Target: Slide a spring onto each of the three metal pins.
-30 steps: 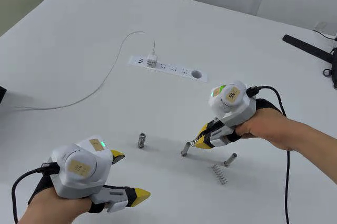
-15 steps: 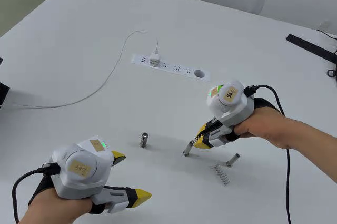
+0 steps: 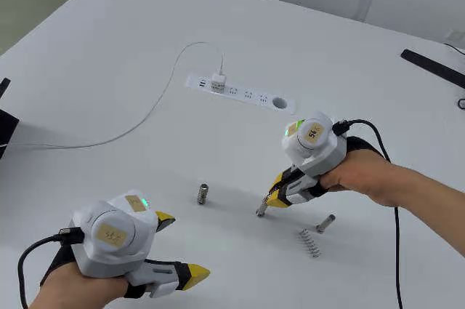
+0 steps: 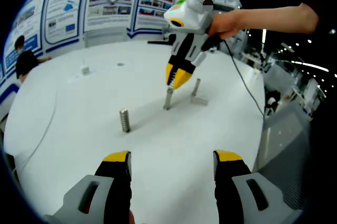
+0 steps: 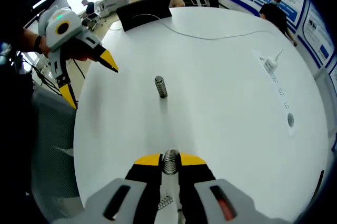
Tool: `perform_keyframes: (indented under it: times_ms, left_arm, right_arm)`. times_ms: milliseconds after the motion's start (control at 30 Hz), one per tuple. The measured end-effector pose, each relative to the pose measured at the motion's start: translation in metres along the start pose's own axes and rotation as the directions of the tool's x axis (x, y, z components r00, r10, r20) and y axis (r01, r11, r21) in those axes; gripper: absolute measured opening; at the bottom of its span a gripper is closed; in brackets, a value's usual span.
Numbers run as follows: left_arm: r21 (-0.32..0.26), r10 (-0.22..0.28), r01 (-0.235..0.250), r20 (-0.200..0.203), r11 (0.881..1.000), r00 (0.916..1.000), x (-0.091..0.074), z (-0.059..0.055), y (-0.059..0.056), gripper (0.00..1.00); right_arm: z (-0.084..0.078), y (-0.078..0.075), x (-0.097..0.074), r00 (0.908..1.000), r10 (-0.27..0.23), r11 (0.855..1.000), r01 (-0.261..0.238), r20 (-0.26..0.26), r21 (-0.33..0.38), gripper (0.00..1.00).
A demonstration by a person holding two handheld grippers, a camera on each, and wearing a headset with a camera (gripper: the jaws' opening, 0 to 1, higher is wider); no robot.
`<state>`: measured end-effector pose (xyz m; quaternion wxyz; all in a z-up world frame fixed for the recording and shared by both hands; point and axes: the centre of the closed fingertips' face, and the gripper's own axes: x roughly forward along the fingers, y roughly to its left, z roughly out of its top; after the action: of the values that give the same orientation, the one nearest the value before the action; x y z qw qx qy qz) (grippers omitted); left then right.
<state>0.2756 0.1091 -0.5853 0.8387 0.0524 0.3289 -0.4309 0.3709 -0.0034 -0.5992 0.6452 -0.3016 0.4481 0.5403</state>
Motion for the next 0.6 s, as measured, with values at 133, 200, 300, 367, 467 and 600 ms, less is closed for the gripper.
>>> perform_keyframes:
  times_ms: [133,200,300,367,467,600]
  left_arm:
    - [0.001,-0.001,0.001,0.0,1.0,1.0,0.0,0.0,0.0,0.64]
    - [0.001,0.0,0.0,-0.001,1.0,1.0,0.0,0.0,0.001,0.64]
    - [0.002,0.001,-0.001,-0.004,1.0,1.0,-0.001,-0.001,0.002,0.64]
    - [0.001,0.003,-0.003,-0.003,1.0,1.0,-0.001,-0.001,0.003,0.64]
    - [0.0,0.006,-0.006,-0.002,1.0,1.0,-0.002,0.0,0.004,0.64]
    - [-0.001,0.007,-0.007,-0.003,1.0,1.0,-0.002,-0.001,0.004,0.64]
  right_arm:
    - [0.0,0.001,0.004,1.0,-0.001,1.0,0.0,-0.009,-0.013,0.13]
    - [0.0,0.0,0.005,1.0,0.002,1.0,-0.002,-0.008,-0.014,0.13]
    - [0.0,0.0,0.008,0.9999,0.002,1.0,-0.003,-0.013,-0.02,0.13]
    - [0.0,0.001,0.01,0.9998,0.003,1.0,-0.003,-0.017,-0.025,0.13]
    - [-0.001,0.001,0.013,0.9998,0.007,1.0,-0.007,-0.02,-0.022,0.13]
    - [-0.003,0.001,0.018,0.9997,0.009,1.0,-0.01,-0.023,-0.026,0.13]
